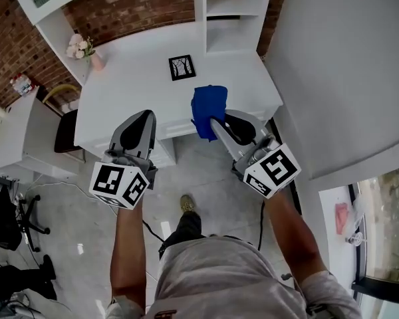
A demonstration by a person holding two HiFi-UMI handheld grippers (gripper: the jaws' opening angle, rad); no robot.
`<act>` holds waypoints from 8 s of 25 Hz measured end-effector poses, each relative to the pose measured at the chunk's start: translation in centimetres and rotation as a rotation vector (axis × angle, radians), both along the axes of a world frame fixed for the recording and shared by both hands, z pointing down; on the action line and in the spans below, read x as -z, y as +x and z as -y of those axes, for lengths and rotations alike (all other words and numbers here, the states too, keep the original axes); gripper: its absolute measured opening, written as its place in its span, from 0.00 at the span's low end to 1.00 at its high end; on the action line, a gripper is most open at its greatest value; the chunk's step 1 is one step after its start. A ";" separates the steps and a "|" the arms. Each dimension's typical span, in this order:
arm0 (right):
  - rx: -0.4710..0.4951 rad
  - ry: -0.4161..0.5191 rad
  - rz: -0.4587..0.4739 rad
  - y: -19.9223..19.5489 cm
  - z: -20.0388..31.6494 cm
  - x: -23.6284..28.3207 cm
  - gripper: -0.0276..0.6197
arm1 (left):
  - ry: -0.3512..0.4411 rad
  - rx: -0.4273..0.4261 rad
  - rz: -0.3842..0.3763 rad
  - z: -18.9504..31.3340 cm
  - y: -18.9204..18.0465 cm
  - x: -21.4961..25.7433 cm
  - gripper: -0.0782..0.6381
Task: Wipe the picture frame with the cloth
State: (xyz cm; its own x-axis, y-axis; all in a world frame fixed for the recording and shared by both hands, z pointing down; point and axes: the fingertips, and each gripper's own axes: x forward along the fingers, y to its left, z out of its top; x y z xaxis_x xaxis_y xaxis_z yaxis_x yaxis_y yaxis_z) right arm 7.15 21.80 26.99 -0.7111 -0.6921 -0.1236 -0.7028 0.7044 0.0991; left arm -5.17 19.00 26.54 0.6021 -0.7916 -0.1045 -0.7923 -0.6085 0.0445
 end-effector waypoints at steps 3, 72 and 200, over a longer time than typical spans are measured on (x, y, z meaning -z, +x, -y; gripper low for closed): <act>-0.018 -0.015 -0.016 -1.0 3.3 -0.5 0.11 | -0.011 -0.011 -0.012 3.5 -1.4 -0.4 0.11; 0.040 -0.318 -0.167 -5.8 48.9 -12.9 0.11 | -0.596 0.010 0.050 46.9 -1.6 -18.9 0.21; -0.207 -0.912 -0.415 -0.4 48.2 -26.9 0.12 | -0.953 -0.082 0.348 47.0 -0.2 -33.3 0.39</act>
State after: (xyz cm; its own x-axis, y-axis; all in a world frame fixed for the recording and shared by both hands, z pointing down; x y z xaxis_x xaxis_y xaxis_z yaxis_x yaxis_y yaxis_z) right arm 6.76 -26.36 53.88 -0.4337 -0.5138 0.7403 -0.8517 0.5020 -0.1506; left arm -5.38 -28.04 59.80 0.5352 -0.4088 0.7392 -0.8111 -0.4932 0.3145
